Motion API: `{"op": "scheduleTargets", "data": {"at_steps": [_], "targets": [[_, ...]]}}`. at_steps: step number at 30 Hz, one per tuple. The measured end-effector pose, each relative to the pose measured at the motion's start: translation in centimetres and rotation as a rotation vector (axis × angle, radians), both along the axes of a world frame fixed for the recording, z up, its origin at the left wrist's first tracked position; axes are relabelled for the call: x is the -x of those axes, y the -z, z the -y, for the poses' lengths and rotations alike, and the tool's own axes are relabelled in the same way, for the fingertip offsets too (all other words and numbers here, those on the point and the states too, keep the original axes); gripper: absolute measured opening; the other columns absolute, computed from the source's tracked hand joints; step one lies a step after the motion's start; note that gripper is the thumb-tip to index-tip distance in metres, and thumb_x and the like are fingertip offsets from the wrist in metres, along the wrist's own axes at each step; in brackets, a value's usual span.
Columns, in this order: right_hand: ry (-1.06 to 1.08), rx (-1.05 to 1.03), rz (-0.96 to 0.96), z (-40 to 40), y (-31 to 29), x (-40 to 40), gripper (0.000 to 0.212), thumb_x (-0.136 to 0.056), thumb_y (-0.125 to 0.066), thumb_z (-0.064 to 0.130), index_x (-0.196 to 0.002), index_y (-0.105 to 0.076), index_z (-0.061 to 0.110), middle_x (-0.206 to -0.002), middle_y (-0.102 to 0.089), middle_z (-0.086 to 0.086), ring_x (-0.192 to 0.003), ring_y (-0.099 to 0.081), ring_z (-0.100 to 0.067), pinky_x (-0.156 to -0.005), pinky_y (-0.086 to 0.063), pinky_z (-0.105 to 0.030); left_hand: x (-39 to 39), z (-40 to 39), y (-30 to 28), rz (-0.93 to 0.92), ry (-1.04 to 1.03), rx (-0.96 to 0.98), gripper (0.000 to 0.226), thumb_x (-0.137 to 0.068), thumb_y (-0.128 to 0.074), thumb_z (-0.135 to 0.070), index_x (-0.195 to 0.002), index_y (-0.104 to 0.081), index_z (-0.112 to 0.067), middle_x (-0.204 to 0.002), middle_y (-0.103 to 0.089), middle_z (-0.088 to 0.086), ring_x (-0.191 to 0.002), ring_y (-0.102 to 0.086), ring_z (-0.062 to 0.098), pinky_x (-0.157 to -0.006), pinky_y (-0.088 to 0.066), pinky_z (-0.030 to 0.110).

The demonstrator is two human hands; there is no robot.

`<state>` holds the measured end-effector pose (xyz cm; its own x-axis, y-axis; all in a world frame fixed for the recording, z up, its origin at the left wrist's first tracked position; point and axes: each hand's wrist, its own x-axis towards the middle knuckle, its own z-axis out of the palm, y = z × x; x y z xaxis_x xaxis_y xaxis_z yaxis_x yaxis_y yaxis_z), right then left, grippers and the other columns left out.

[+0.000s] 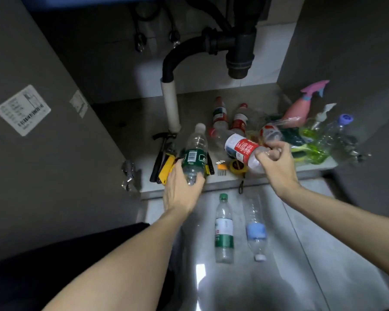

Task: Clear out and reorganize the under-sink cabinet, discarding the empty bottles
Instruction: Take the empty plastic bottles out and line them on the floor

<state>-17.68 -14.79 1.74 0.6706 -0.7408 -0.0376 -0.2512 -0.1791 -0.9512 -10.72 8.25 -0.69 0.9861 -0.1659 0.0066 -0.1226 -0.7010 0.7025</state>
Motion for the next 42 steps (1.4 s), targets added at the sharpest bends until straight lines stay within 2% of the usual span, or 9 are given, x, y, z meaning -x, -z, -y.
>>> {"op": "scheduleTargets", "data": {"at_steps": [2,4,8,18,23,26,30,35,42], "targets": [[0.035,-0.031,0.014,0.8,-0.4,3.1,0.058,-0.066,-0.065,0.052,-0.116,-0.052,0.027,-0.1,-0.06,0.015,-0.086,-0.059,0.011,-0.072,-0.045,-0.01,2.5,-0.6,0.6,0.012,0.067,-0.068,0.072,-0.086,-0.049,-0.062,-0.147,-0.023,-0.034,-0.144,-0.049,0.001,-0.126,-0.051,0.025,-0.094,-0.043,0.039],[0.061,-0.085,-0.01,1.3,-0.4,5.8,0.051,-0.072,-0.06,0.051,-0.114,-0.052,0.025,-0.102,-0.062,0.008,-0.092,-0.061,-0.003,-0.077,-0.051,-0.025,5.1,-1.2,1.3,-0.002,0.117,-0.113,0.072,-0.086,-0.046,-0.064,-0.147,-0.02,-0.037,-0.139,-0.052,0.002,-0.122,-0.053,0.025,-0.091,-0.042,0.037],[0.125,-0.147,-0.136,2.0,1.1,11.3,0.05,-0.064,-0.052,0.061,-0.099,-0.059,0.025,-0.098,-0.064,0.003,-0.083,-0.063,-0.017,-0.058,-0.053,-0.035,9.8,-1.6,3.0,-0.035,0.16,-0.071,0.054,-0.085,-0.047,-0.061,-0.132,-0.029,-0.041,-0.113,-0.051,-0.007,-0.103,-0.053,0.015,-0.079,-0.036,0.031],[0.473,-0.37,-0.265,2.7,8.2,19.9,0.034,-0.083,-0.064,0.048,-0.101,-0.058,0.02,-0.102,-0.066,-0.008,-0.084,-0.069,-0.032,-0.079,-0.06,-0.047,14.6,-2.0,7.6,-0.198,0.046,-0.176,0.058,-0.086,-0.046,-0.066,-0.134,-0.032,-0.037,-0.126,-0.062,0.001,-0.107,-0.063,0.026,-0.074,-0.046,0.032],[0.344,-0.365,-0.382,2.9,11.4,20.0,0.038,-0.084,-0.073,0.033,-0.113,-0.056,0.015,-0.115,-0.065,-0.014,-0.101,-0.063,-0.033,-0.095,-0.053,-0.047,14.3,-2.1,9.3,-0.342,-0.091,-0.155,0.064,-0.091,-0.052,-0.059,-0.141,-0.03,-0.025,-0.128,-0.062,0.011,-0.108,-0.064,0.033,-0.079,-0.047,0.035],[0.285,-0.326,-0.459,2.3,12.3,18.8,0.039,-0.082,-0.076,0.029,-0.111,-0.054,0.016,-0.108,-0.065,-0.011,-0.088,-0.063,-0.028,-0.079,-0.052,-0.036,13.6,-1.8,10.3,-0.419,-0.092,-0.163,0.069,-0.093,-0.051,-0.057,-0.145,-0.026,-0.019,-0.133,-0.059,0.016,-0.114,-0.061,0.035,-0.092,-0.049,0.041],[0.184,-0.239,-0.551,1.5,13.9,17.7,0.044,-0.077,-0.082,0.023,-0.106,-0.049,0.018,-0.103,-0.062,-0.009,-0.072,-0.058,-0.018,-0.059,-0.04,-0.027,13.1,-1.1,11.6,-0.458,-0.072,-0.14,0.057,-0.09,-0.057,-0.054,-0.132,-0.031,-0.024,-0.122,-0.061,0.009,-0.107,-0.063,0.031,-0.091,-0.049,0.04],[0.022,-0.246,-0.616,0.4,16.3,17.1,0.058,-0.078,-0.079,0.014,-0.121,-0.042,0.026,-0.115,-0.058,-0.005,-0.092,-0.06,-0.022,-0.081,-0.056,-0.041,12.2,-0.5,13.4,-0.468,-0.039,-0.112,0.043,-0.086,-0.068,-0.036,-0.112,-0.035,-0.031,-0.114,-0.061,0.005,-0.098,-0.06,0.022,-0.091,-0.05,0.038],[-0.125,-0.14,-0.666,-0.3,16.7,16.4,0.059,-0.071,-0.082,0.021,-0.123,-0.054,0.024,-0.104,-0.065,-0.001,-0.09,-0.066,-0.022,-0.084,-0.058,-0.048,12.0,0.7,15.0,-0.521,0.018,-0.219,0.042,-0.086,-0.069,-0.025,-0.119,-0.044,-0.021,-0.129,-0.053,0.009,-0.109,-0.057,0.027,-0.085,-0.039,0.027]]}}
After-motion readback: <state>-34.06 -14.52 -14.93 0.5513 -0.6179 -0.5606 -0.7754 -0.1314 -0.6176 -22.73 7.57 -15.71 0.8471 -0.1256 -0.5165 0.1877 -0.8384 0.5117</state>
